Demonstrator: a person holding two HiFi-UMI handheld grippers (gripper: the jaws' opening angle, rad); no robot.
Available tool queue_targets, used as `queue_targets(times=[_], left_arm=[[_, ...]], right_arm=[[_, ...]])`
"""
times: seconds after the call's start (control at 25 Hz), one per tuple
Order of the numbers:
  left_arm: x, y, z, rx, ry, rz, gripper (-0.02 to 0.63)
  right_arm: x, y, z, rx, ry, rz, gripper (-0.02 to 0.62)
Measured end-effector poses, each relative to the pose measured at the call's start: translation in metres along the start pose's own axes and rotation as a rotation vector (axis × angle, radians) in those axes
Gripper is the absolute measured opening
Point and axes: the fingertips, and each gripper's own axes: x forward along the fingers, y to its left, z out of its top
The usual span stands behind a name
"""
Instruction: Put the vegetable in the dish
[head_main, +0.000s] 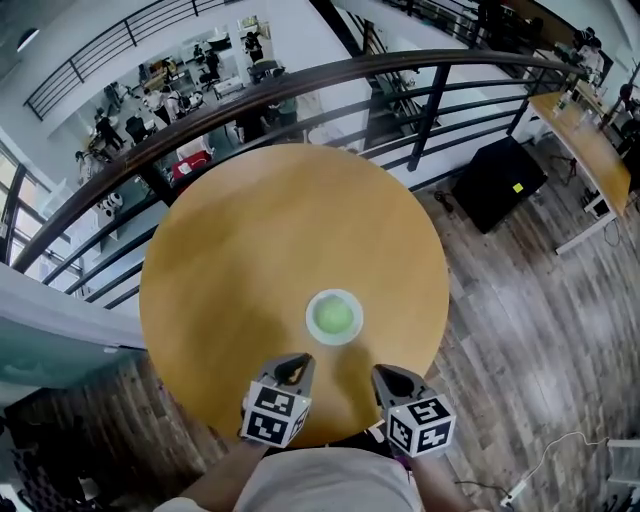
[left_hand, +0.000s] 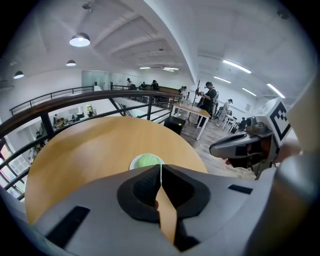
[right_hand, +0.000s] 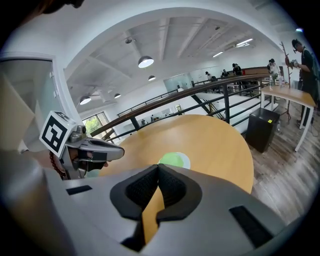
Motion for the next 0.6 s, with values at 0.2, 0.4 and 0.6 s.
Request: queue_targets(times=[0.2,0.4,0.6], left_arm=[[-0.029,-0.015,0.003,-0.041,-0.088,0.005,0.023],[-0.046,-0.016,0.003,-0.089,-0.127,0.06,0.023],[-0.055,-0.016,0.002,-0.091,-0.136,0.066,0.021]], right_arm=[[-0.009,0.018,0.005,-0.018,-0.023,0.001,0.017],[-0.016,0.032,0.016,-0.034,-0.047,0.008,0.017],[-0.018,0.035,0.021,-0.044,-0.06,0.011,0.017]])
